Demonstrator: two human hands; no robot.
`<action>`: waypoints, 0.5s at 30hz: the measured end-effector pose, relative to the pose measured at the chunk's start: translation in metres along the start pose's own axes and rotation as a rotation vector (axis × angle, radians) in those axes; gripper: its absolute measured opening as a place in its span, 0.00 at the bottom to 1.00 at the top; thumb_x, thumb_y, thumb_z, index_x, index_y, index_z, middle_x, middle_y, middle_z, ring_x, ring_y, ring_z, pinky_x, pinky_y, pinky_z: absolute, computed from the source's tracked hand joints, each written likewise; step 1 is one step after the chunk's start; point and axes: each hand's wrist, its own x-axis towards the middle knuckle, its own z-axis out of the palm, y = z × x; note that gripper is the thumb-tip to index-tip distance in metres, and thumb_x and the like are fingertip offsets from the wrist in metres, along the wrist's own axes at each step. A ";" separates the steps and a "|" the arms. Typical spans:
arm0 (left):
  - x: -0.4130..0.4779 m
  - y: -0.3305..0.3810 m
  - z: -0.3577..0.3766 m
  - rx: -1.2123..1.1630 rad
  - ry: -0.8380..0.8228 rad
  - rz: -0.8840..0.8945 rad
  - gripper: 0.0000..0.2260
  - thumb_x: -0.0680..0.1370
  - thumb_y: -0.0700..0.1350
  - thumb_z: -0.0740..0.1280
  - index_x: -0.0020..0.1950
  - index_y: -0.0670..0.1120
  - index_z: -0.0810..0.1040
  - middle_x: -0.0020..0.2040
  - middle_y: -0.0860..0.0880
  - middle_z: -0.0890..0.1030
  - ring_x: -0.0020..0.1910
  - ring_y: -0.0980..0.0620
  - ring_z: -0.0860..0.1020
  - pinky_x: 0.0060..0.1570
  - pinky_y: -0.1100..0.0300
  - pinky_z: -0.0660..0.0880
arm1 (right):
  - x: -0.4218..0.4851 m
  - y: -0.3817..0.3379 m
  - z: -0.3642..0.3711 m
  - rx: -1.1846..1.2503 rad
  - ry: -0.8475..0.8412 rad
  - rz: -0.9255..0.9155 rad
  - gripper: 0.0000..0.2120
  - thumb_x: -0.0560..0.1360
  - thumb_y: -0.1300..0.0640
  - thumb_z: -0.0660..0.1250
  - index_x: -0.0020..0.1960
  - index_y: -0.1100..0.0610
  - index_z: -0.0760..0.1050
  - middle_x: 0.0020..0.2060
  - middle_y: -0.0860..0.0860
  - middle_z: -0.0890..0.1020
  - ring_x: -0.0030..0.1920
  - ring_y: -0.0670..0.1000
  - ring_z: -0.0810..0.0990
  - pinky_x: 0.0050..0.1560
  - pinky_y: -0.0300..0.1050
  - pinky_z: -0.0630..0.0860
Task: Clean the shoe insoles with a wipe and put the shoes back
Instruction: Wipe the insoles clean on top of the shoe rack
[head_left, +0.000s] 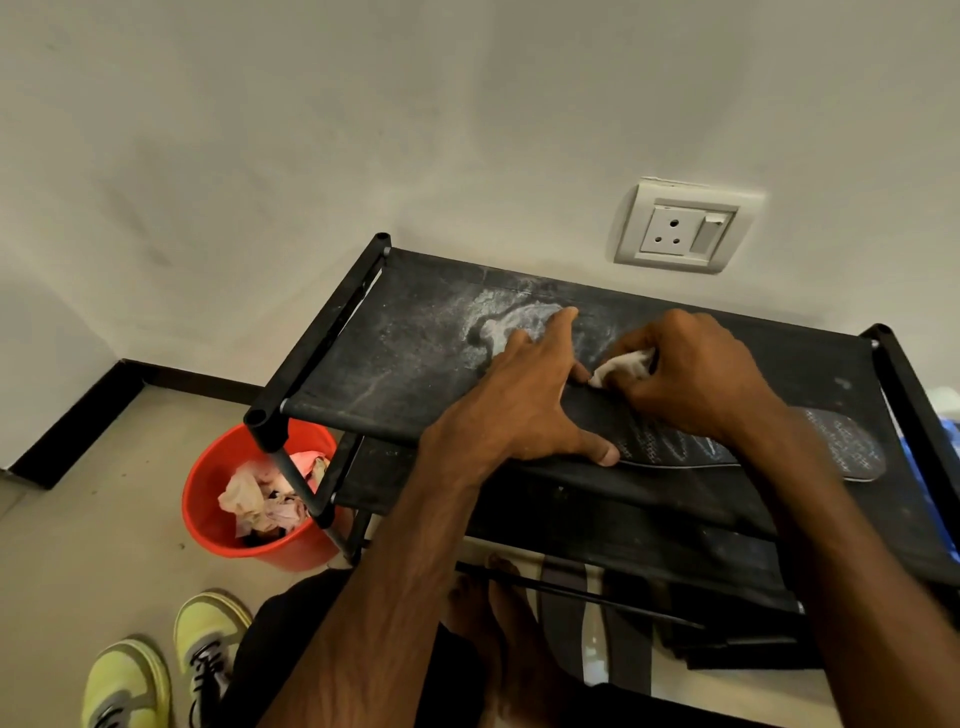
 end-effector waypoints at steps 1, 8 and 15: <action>0.000 0.000 0.000 -0.003 -0.003 -0.001 0.60 0.63 0.59 0.82 0.81 0.55 0.43 0.64 0.58 0.79 0.78 0.48 0.55 0.74 0.40 0.61 | 0.001 -0.001 0.002 -0.011 0.041 0.018 0.09 0.74 0.51 0.74 0.53 0.42 0.86 0.43 0.49 0.85 0.44 0.53 0.83 0.46 0.54 0.82; 0.001 0.003 -0.001 0.010 -0.028 -0.040 0.62 0.61 0.60 0.83 0.81 0.58 0.42 0.74 0.49 0.70 0.79 0.45 0.55 0.74 0.40 0.61 | -0.001 -0.008 0.000 0.056 -0.100 -0.073 0.09 0.74 0.56 0.75 0.52 0.45 0.86 0.44 0.49 0.87 0.42 0.49 0.84 0.45 0.53 0.84; 0.001 0.004 -0.001 0.014 -0.037 -0.050 0.61 0.62 0.61 0.82 0.81 0.58 0.41 0.76 0.46 0.67 0.79 0.44 0.56 0.73 0.42 0.62 | 0.000 -0.010 0.004 -0.004 -0.003 -0.041 0.10 0.73 0.50 0.74 0.54 0.43 0.86 0.45 0.49 0.86 0.44 0.52 0.83 0.46 0.56 0.83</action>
